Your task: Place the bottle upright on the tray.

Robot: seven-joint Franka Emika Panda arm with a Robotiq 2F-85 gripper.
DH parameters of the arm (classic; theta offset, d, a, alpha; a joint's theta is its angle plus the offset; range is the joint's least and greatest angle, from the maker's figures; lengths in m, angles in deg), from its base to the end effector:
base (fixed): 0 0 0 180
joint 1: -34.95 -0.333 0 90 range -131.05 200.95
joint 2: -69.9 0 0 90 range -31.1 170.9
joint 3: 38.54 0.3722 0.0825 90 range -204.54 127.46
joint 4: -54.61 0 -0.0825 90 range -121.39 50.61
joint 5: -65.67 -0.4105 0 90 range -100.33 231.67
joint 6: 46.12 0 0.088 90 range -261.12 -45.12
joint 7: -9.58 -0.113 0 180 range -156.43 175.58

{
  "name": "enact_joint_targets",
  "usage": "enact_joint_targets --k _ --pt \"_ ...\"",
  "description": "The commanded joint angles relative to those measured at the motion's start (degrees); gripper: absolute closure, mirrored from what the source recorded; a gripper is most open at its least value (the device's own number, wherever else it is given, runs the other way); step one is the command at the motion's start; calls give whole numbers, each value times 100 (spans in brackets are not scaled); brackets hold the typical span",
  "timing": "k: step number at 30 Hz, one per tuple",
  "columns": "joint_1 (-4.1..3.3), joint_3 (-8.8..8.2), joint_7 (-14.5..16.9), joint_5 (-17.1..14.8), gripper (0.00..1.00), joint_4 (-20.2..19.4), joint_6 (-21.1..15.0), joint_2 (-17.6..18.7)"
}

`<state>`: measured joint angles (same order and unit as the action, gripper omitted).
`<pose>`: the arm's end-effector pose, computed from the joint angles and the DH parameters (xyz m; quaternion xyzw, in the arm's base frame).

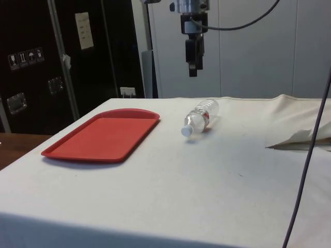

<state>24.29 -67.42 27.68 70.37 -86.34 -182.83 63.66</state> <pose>0.4590 -0.1528 0.3654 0.9995 0.0295 0.0102 0.0056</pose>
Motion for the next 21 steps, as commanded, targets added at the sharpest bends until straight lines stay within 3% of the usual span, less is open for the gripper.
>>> enact_joint_targets --k 1,21 --pt "-17 0 74 -52 0 -23 -86 23" --pt "-29 0 441 -46 0 -126 -378 149"
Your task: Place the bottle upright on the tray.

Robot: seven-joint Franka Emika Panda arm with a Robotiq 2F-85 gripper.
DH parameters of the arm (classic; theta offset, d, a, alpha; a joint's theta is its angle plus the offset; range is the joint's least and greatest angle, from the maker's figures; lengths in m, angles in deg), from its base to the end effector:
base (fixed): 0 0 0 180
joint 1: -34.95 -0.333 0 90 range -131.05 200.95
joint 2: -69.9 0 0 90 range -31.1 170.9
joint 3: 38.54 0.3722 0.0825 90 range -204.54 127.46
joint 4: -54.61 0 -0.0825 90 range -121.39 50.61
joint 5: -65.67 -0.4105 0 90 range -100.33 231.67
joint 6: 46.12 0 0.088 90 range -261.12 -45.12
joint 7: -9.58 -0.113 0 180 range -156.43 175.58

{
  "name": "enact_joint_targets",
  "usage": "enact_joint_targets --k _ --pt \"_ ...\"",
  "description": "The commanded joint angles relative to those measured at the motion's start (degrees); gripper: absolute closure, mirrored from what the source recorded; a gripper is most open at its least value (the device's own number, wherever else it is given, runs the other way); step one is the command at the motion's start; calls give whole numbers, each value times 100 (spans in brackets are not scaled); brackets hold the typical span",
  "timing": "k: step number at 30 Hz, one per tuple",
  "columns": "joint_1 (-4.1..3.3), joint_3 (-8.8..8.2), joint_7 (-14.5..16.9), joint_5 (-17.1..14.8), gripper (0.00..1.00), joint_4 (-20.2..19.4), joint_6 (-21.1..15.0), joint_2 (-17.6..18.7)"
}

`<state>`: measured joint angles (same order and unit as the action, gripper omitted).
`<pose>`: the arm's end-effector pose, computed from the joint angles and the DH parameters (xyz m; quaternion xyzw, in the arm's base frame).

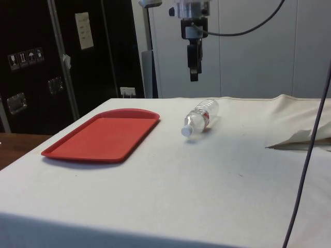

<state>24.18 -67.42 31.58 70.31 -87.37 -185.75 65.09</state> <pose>0.4595 -0.1508 0.3517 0.9977 0.0647 0.0136 0.0119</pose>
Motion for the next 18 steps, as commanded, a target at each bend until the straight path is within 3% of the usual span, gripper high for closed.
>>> enact_joint_targets --k 1,18 --pt "0 0 17 0 0 0 -6 6" --pt "-11 34 338 -46 0 -103 -252 132"
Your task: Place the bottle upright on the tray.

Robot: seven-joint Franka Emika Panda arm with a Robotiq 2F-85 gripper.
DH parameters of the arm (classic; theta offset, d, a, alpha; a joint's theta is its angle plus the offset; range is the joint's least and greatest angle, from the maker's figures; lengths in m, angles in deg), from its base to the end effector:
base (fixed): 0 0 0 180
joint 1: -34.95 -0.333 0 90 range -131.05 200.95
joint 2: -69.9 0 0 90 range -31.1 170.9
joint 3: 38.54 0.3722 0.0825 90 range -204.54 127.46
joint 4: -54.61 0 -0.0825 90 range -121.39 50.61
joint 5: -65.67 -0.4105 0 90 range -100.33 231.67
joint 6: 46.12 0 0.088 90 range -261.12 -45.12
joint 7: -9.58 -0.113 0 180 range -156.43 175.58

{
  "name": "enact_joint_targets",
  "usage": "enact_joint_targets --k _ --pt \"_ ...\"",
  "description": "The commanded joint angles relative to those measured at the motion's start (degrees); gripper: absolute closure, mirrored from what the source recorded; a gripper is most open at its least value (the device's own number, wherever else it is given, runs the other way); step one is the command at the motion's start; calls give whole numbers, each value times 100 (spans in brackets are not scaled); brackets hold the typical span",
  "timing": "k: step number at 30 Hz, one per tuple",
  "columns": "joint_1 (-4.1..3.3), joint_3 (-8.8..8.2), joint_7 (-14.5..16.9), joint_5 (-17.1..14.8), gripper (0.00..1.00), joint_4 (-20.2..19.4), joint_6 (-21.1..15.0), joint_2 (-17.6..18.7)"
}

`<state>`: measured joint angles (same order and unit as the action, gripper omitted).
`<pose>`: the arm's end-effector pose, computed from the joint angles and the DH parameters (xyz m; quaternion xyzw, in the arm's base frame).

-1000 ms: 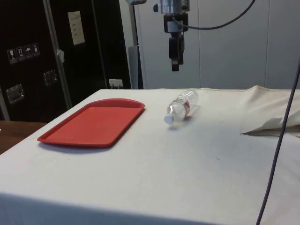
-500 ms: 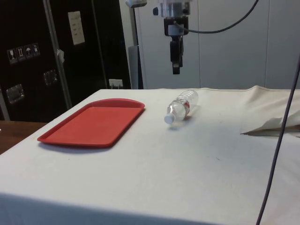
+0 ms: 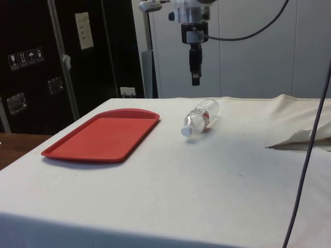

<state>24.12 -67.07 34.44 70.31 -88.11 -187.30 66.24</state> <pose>0.4593 -0.1466 0.3403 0.9954 0.0937 0.0102 0.0153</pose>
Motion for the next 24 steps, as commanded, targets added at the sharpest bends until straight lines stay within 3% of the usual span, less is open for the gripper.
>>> enact_joint_targets --k 1,11,24 --pt "-6 0 63 -46 0 -34 -115 29" --pt "-11 6 206 -74 0 -86 -372 206" --pt "-6 29 166 -23 0 -74 -413 304"
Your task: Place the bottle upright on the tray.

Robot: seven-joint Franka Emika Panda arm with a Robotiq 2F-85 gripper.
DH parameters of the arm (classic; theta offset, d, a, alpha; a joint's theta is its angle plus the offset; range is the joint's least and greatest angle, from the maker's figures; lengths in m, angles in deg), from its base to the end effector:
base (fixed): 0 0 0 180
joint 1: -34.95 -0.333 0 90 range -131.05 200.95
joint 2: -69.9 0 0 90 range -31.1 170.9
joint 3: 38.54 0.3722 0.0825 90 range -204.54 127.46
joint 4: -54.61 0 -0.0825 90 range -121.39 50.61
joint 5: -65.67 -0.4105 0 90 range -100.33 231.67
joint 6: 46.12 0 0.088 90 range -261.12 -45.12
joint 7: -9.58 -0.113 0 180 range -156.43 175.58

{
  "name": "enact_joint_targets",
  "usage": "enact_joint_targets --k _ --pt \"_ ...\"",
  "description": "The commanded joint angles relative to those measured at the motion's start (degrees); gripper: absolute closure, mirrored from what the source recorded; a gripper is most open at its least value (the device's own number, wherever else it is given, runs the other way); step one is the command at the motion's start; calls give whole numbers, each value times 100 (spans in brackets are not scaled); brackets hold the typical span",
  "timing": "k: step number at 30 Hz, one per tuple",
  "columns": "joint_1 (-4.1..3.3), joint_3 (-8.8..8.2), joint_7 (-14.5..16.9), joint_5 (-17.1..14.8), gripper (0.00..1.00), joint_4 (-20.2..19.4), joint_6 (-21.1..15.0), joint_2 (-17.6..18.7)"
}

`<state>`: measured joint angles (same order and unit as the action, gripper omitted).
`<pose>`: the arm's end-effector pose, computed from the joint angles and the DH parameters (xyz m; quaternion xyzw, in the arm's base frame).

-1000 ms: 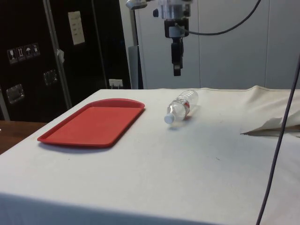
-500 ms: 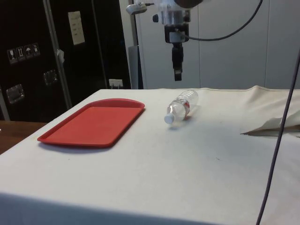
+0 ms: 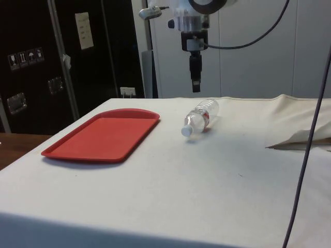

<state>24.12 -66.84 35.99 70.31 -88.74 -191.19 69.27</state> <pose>0.4630 -0.1450 0.3195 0.9935 0.1104 0.0105 0.0271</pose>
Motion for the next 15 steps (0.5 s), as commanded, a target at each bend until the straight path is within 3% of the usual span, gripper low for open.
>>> enact_joint_targets --k 1,15 --pt "-6 6 6 -23 0 -11 -23 6" --pt "-11 29 103 -97 0 -6 -103 126"
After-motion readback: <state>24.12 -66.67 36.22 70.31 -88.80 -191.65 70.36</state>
